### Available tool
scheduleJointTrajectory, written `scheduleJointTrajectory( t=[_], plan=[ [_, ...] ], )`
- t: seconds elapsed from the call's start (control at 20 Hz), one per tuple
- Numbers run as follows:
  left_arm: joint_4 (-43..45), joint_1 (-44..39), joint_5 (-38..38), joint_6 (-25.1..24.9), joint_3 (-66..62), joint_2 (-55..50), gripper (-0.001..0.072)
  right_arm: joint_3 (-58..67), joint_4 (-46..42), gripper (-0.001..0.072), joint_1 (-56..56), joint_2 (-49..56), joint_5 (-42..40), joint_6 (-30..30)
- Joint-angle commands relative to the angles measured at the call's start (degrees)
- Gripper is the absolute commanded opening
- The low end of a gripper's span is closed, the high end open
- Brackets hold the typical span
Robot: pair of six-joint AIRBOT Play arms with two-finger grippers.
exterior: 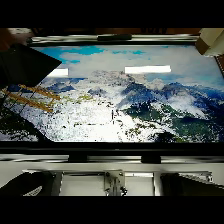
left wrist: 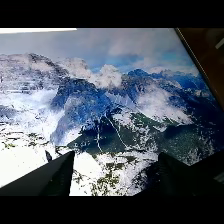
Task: Fold the shirts.
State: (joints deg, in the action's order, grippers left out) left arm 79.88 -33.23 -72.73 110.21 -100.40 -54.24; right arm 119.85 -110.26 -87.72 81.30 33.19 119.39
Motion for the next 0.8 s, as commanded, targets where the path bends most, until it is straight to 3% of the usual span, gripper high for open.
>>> scheduleJointTrajectory(
  t=[0.0,0.3,0.6,0.65,0.7,0.75],
  plan=[
    [-0.44,0.0,0.02,0.0,-0.04,-0.02,0.0602,0.04,4.42,0.0464,0.11,-3.34,6.95,-2.45],
    [-0.39,0.0,0.02,-4.66,-0.04,-0.11,0.0601,0.04,12.72,0.0464,0.11,-10.73,19.65,-8.11],
    [-0.39,0.0,0.0,-10.82,-0.04,-0.28,0.0601,0.04,18.01,0.0467,0.11,-17.94,24.09,-11.28],
    [-0.39,0.0,-0.02,-10.8,-0.04,-0.28,0.0601,0.04,20.39,0.0479,0.09,-18.69,24.09,-13.25],
    [-0.39,0.0,-0.04,-10.97,-0.04,-0.28,0.0601,0.04,22.97,0.0616,0.09,-19.34,24.15,-14.99],
    [-0.39,0.0,-0.04,-12.33,-0.04,-0.28,0.0601,0.04,25.81,0.0634,0.11,-19.89,24.17,-15.89]
  ],
)
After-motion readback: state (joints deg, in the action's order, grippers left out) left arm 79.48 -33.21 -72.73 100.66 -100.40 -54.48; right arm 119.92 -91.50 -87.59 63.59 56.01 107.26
